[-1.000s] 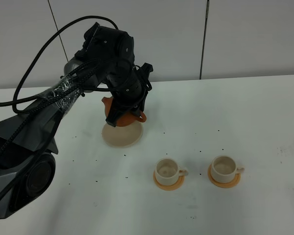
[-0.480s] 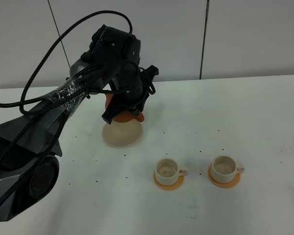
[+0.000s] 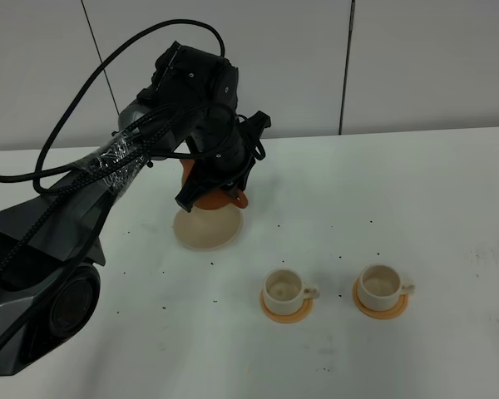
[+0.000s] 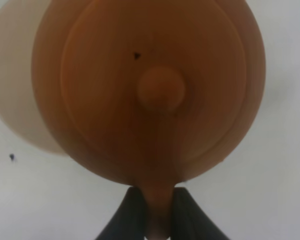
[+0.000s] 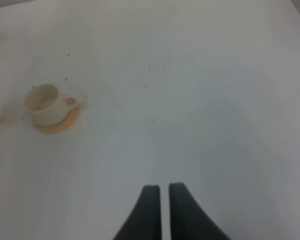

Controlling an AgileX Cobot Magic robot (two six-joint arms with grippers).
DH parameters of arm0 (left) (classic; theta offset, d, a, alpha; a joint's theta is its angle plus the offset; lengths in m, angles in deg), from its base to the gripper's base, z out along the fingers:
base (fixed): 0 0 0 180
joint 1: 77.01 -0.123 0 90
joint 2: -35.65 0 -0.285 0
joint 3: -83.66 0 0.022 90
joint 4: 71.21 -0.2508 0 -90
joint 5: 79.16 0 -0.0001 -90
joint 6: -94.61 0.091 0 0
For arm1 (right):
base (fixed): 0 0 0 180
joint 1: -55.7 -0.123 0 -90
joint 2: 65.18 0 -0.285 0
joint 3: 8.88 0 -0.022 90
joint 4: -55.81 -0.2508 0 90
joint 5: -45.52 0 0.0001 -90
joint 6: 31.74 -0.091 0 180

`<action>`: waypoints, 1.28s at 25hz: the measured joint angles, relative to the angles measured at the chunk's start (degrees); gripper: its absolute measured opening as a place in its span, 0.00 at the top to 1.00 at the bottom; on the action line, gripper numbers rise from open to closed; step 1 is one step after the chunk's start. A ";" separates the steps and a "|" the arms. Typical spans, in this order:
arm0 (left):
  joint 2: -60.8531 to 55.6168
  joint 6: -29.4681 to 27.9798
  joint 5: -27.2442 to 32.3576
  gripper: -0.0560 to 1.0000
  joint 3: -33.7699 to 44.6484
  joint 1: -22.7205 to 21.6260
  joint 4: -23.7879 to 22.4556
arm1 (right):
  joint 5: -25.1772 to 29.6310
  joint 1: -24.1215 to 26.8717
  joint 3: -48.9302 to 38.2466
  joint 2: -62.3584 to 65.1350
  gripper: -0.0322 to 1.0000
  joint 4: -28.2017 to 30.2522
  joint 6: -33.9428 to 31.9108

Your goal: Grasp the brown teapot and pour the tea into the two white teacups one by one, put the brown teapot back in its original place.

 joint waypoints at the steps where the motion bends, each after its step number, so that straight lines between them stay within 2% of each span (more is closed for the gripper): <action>1: 0.00 0.06 0.00 0.78 0.00 0.00 0.40 | 0.00 0.00 0.00 0.00 0.94 0.00 0.00; 14: 0.00 -0.19 0.00 0.78 0.00 0.00 1.11 | 0.00 0.00 0.00 0.00 0.94 0.00 0.00; 22: 0.00 2.34 0.00 0.78 0.00 0.00 1.06 | 0.00 0.00 0.00 0.00 0.94 0.00 0.00; 28: 0.00 8.40 0.00 0.78 0.00 0.00 2.43 | 0.00 0.00 0.00 0.00 0.94 0.00 0.00; 32: 0.00 17.24 0.00 0.78 0.00 0.35 3.17 | 0.00 0.00 0.00 0.00 0.94 0.00 0.00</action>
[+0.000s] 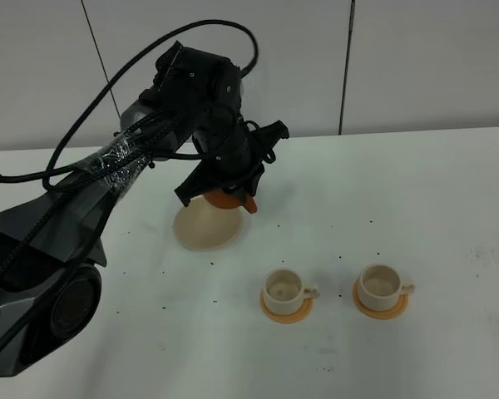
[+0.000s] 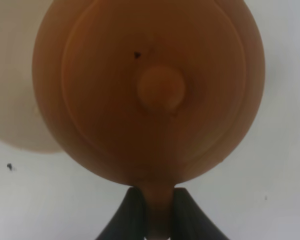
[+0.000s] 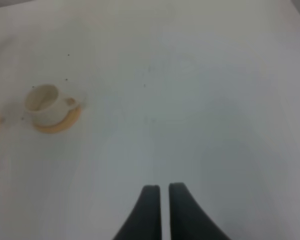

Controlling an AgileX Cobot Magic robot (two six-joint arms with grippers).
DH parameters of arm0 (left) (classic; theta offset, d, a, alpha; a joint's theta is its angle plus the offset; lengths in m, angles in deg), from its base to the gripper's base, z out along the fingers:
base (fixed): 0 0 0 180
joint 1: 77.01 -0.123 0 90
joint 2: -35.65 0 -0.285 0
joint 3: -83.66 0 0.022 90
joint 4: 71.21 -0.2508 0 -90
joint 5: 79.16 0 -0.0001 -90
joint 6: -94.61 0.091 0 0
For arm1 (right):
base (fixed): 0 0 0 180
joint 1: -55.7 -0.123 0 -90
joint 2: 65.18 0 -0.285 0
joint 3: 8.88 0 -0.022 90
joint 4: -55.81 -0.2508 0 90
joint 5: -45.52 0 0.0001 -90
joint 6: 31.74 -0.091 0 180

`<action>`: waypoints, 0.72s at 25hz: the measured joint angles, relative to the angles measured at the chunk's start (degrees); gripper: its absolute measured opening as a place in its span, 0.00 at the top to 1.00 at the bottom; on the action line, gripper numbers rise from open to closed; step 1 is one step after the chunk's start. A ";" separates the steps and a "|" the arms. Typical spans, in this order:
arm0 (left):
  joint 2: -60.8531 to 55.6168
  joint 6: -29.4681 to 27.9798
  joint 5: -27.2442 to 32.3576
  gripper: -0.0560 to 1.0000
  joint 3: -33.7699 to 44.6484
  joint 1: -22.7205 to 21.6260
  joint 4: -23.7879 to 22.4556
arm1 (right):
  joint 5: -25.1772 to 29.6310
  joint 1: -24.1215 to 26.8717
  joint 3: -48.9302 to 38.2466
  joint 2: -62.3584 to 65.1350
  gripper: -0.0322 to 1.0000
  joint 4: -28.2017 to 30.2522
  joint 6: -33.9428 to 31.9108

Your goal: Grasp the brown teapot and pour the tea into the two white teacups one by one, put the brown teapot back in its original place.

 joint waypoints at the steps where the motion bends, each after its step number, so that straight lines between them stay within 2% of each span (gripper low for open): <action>1: 0.00 1.99 0.00 0.78 0.00 0.17 0.00 | 0.00 0.00 0.00 0.00 0.94 0.00 0.00; 14: 0.00 20.00 0.00 0.78 0.00 1.99 -1.32 | 0.00 0.00 0.00 0.00 0.94 0.00 0.00; 18: 0.00 27.14 0.00 0.78 0.00 2.13 -1.39 | 0.00 0.00 0.00 0.00 0.94 0.00 0.00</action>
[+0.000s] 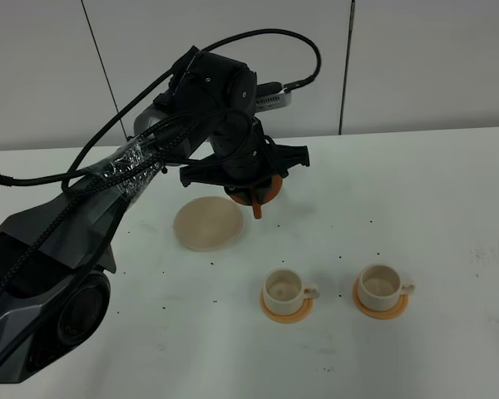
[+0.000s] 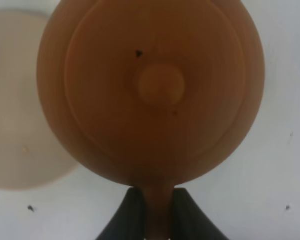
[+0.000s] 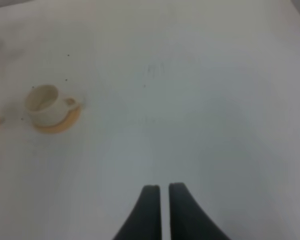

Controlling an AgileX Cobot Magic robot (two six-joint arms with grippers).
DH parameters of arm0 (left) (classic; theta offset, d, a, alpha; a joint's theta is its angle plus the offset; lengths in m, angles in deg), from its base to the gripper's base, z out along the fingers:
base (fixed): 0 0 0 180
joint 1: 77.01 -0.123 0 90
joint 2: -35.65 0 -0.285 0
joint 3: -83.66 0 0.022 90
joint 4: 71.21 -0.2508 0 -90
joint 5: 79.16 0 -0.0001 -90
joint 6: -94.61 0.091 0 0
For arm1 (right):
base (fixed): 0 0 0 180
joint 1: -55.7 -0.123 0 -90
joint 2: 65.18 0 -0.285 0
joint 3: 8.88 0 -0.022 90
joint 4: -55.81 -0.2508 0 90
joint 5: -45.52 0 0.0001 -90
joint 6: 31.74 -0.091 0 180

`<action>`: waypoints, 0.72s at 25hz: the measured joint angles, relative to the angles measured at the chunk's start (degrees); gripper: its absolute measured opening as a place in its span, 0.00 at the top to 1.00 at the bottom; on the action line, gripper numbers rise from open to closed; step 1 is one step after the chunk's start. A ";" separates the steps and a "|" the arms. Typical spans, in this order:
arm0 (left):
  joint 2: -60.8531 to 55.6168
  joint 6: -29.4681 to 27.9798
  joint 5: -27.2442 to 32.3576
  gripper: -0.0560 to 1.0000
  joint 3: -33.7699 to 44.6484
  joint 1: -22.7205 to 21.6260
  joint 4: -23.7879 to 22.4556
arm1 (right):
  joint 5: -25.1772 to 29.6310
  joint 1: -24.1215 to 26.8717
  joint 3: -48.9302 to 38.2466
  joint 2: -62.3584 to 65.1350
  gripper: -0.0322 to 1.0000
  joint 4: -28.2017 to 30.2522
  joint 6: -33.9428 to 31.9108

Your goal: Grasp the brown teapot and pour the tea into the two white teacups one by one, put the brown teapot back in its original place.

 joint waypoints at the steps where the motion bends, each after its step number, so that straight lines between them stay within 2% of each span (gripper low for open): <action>1: 0.00 1.69 0.00 0.78 0.00 0.04 -0.13 | 0.00 0.00 0.00 0.00 0.94 0.00 0.00; 9: 0.00 8.16 0.00 0.78 0.00 0.11 -1.45 | 0.00 0.00 0.00 0.00 0.94 0.00 0.00; 18: 0.00 8.61 0.00 0.78 0.00 0.11 -1.40 | 0.00 0.00 0.00 0.00 0.94 0.00 0.00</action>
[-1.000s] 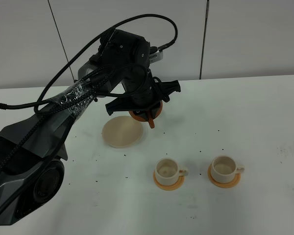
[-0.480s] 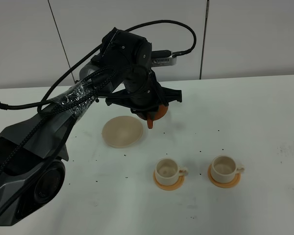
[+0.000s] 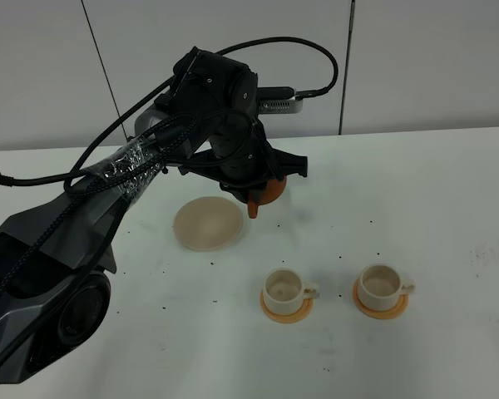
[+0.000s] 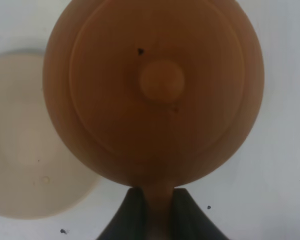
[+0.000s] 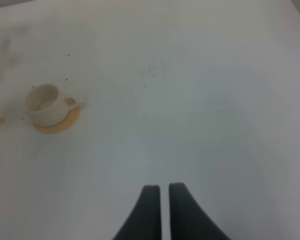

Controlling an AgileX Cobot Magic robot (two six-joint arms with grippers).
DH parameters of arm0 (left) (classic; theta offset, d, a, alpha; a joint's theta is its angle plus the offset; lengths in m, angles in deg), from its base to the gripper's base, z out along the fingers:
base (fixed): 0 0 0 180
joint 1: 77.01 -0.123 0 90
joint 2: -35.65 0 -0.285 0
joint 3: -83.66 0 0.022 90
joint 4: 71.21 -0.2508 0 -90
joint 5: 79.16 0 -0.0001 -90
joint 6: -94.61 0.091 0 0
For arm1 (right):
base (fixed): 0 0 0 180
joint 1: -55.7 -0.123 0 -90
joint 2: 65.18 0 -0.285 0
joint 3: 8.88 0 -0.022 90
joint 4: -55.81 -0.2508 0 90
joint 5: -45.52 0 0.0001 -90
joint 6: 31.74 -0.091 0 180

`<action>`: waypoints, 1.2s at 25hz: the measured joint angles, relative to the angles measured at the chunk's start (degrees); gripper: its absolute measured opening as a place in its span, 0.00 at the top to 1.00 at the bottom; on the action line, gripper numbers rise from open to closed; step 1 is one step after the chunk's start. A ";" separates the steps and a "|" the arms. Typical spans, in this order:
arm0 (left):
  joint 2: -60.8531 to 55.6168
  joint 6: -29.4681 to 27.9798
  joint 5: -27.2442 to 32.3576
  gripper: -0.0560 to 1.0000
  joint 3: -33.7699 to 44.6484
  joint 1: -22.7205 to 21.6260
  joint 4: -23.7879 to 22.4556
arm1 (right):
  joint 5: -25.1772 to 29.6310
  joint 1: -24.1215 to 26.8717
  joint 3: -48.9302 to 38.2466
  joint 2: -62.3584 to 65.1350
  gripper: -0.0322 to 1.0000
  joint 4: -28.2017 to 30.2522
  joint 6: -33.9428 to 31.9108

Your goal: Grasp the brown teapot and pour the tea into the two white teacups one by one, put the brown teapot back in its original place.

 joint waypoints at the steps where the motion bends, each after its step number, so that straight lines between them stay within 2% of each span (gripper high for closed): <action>1: 0.00 -0.31 0.00 0.78 0.00 0.00 0.00 | 0.00 0.00 0.00 0.00 0.94 0.00 0.00; 7: 0.00 -0.43 0.00 0.78 0.00 0.00 0.19 | 0.00 0.00 0.00 0.00 0.94 0.00 0.00; 16: 0.00 -0.45 0.00 0.78 0.00 0.15 3.05 | 0.00 0.00 0.00 0.00 0.94 0.00 0.00; 26: 0.00 0.02 0.00 0.78 0.00 0.64 2.70 | 0.00 0.00 0.00 0.00 0.94 0.00 0.00; 30: 0.00 2.33 0.00 0.78 0.00 0.64 1.43 | 0.00 0.00 0.00 0.00 0.94 0.00 0.00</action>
